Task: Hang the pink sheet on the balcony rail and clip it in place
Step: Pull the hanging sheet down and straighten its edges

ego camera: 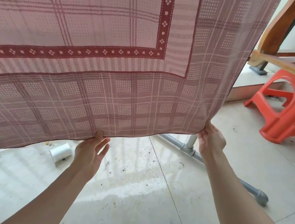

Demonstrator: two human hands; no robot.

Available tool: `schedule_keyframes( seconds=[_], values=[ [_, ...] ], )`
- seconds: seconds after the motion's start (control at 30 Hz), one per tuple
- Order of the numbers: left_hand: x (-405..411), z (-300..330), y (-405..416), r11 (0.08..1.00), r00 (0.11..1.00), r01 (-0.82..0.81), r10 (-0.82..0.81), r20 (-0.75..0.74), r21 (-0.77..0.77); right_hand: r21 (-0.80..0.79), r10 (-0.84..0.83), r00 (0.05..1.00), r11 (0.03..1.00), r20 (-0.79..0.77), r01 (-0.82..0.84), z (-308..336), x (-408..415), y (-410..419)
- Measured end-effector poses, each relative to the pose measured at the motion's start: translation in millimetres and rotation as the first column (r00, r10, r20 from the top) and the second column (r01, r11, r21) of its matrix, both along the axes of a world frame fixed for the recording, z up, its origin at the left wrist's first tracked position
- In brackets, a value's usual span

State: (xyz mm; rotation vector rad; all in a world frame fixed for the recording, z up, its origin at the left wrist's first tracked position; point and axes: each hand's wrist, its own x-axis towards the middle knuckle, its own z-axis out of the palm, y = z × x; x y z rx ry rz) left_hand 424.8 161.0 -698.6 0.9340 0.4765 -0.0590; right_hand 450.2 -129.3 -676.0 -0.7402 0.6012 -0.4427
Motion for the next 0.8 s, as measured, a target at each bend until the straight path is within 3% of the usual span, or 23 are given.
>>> schedule_keyframes(
  seconds=[0.1,0.17,0.2,0.27,0.3,0.33,0.37,0.47,0.57,0.7,0.8],
  values=[
    [-14,5,7,0.965,0.975,0.22,-0.211,-0.076,0.144,-0.323,0.119,0.955,0.923,-0.272,-0.208,-1,-15,17],
    [-31,18,10,0.83,0.888,0.457,-0.411,-0.203,0.32,-0.547,0.145,0.855,0.712,-0.498,-0.44,7,-32,33],
    [-39,31,12,0.689,0.813,0.582,-0.508,-0.286,0.432,-0.589,0.136,0.788,0.591,-0.6,-0.551,15,-41,41],
    [-51,59,21,0.242,0.647,0.684,-0.637,-0.42,0.688,-0.571,0.09,0.641,0.373,-0.762,-0.731,40,-60,55],
    [-56,78,27,0.04,0.603,0.616,-0.666,-0.439,0.787,-0.55,0.071,0.587,0.275,-0.806,-0.789,58,-68,61],
    [-60,100,33,-0.086,0.597,0.506,-0.683,-0.421,0.858,-0.536,0.063,0.555,0.193,-0.829,-0.822,78,-77,67],
    [-63,126,38,-0.146,0.613,0.407,-0.688,-0.388,0.902,-0.527,0.069,0.536,0.113,-0.841,-0.842,103,-86,73],
    [-67,216,46,-0.255,0.658,0.258,-0.66,-0.363,0.932,-0.505,0.109,0.495,-0.099,-0.862,-0.857,190,-109,95],
    [-68,317,46,-0.394,0.616,0.176,-0.671,-0.413,0.902,-0.516,0.11,0.504,-0.21,-0.857,-0.831,301,-116,109],
    [-71,464,47,-0.348,0.651,0.129,-0.677,-0.344,0.929,-0.615,0.107,0.61,-0.241,-0.786,-0.751,463,-130,116],
    [-87,563,37,-0.311,0.651,0.054,-0.71,-0.27,0.949,-0.678,0.153,0.66,-0.186,-0.735,-0.712,568,-152,120]
  ],
)
